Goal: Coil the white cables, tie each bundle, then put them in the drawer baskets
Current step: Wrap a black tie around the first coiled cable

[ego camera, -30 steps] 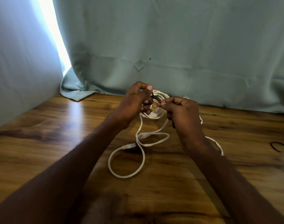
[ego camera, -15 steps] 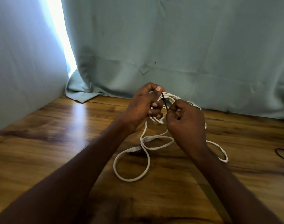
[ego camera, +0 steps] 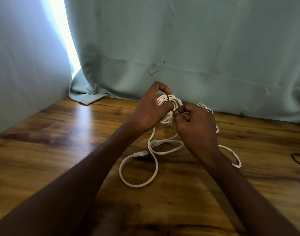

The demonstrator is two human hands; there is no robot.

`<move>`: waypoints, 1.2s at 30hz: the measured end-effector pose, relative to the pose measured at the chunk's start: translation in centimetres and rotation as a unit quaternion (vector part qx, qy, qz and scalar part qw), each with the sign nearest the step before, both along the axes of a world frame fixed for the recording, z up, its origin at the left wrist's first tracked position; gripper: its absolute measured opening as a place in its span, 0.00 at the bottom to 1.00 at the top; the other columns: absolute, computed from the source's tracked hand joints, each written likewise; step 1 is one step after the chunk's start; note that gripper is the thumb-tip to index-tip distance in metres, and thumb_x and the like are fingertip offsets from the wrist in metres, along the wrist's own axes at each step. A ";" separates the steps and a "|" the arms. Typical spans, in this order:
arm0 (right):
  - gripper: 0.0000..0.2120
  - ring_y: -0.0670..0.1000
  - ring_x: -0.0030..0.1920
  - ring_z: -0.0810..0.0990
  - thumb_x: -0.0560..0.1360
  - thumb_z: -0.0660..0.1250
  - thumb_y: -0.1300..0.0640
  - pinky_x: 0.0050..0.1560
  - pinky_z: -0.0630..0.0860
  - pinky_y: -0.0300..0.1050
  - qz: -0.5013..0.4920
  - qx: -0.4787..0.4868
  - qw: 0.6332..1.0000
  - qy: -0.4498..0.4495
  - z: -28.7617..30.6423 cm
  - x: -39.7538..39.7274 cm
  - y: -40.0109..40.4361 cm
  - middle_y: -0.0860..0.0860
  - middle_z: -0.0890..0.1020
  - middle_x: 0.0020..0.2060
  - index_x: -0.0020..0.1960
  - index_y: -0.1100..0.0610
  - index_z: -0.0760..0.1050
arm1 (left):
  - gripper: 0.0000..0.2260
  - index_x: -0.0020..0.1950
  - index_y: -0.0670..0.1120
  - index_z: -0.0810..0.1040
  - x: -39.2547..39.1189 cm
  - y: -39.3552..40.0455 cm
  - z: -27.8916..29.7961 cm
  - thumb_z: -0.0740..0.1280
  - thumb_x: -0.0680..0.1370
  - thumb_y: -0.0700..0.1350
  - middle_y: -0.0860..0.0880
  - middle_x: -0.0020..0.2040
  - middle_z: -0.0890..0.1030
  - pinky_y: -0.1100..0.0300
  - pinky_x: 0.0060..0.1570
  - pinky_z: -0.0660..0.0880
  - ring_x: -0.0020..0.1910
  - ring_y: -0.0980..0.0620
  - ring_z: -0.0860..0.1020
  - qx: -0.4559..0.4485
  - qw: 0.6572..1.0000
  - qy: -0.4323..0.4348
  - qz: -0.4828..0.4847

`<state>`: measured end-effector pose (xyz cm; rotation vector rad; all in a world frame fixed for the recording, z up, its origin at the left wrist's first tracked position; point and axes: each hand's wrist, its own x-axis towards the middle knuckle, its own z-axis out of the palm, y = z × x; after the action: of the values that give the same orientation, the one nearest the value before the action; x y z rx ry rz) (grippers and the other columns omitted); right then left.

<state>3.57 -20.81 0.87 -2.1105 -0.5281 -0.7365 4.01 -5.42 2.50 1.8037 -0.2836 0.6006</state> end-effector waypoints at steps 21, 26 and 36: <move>0.04 0.43 0.36 0.81 0.79 0.72 0.56 0.40 0.76 0.41 0.039 0.078 0.993 0.076 0.2 0.4 -0.4 0.44 0.84 0.35 0.46 0.52 0.84 | 0.08 0.61 0.42 0.75 1.0 1.1 -0.6 0.66 0.82 0.35 0.50 0.38 0.76 0.58 0.31 0.74 0.28 0.58 0.70 -0.089 0.991 0.040 -0.087; 0.04 0.40 0.30 0.76 0.78 0.73 0.57 0.41 0.74 0.44 0.090 0.128 0.980 0.126 0.7 0.3 -0.3 0.43 0.81 0.29 0.45 0.54 0.86 | 0.06 0.60 0.43 0.76 1.4 1.4 -0.8 0.62 0.85 0.38 0.50 0.38 0.75 0.58 0.30 0.71 0.28 0.58 0.69 -0.102 0.990 0.061 -0.070; 0.07 0.42 0.20 0.66 0.81 0.68 0.59 0.23 0.61 0.38 0.113 0.268 0.888 0.355 2.2 -0.1 -1.2 0.43 0.71 0.20 0.46 0.58 0.84 | 0.07 0.62 0.42 0.71 1.7 1.9 -2.0 0.62 0.84 0.37 0.49 0.51 0.77 0.63 0.43 0.74 0.45 0.58 0.77 0.223 0.972 -0.058 -0.056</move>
<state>3.44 -22.05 3.06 -1.5945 -0.1274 0.0624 5.75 -3.51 0.47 2.1668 -0.6357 0.5953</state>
